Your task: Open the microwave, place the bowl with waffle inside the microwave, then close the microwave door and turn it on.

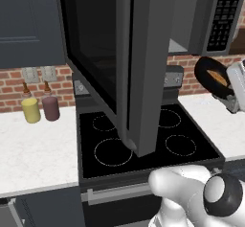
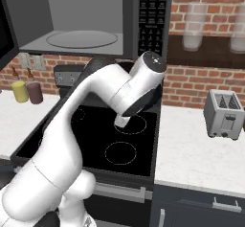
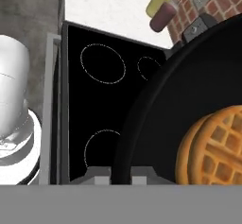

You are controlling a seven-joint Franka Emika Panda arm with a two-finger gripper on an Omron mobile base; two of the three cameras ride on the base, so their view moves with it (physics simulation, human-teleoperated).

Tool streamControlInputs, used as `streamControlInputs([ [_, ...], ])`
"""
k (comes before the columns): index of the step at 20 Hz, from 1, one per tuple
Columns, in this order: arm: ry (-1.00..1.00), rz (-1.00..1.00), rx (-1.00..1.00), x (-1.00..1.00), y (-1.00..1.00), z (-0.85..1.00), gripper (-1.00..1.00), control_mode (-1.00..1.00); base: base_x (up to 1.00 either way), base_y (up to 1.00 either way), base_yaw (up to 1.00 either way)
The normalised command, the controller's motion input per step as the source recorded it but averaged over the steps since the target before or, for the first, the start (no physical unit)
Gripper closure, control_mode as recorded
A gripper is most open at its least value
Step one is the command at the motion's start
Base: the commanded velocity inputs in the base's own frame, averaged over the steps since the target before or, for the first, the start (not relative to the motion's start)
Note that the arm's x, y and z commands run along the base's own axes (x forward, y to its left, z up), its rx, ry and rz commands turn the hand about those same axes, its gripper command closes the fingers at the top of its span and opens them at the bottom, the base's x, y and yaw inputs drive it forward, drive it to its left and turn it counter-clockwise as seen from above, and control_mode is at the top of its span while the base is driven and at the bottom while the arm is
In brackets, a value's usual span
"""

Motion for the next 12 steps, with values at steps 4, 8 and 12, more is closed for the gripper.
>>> streamControlInputs([
  [4,-0.17,0.23,-0.3,-0.54,0.99,0.59,1.0,-1.0,0.0,0.0,0.0],
  [8,-0.24,0.1,-0.15,-0.03,0.93,0.48,1.0,-1.0,0.0,0.0,0.0],
  [12,-0.22,0.06,-0.05,0.18,0.71,0.46,1.0,-1.0,0.0,0.0,0.0],
])
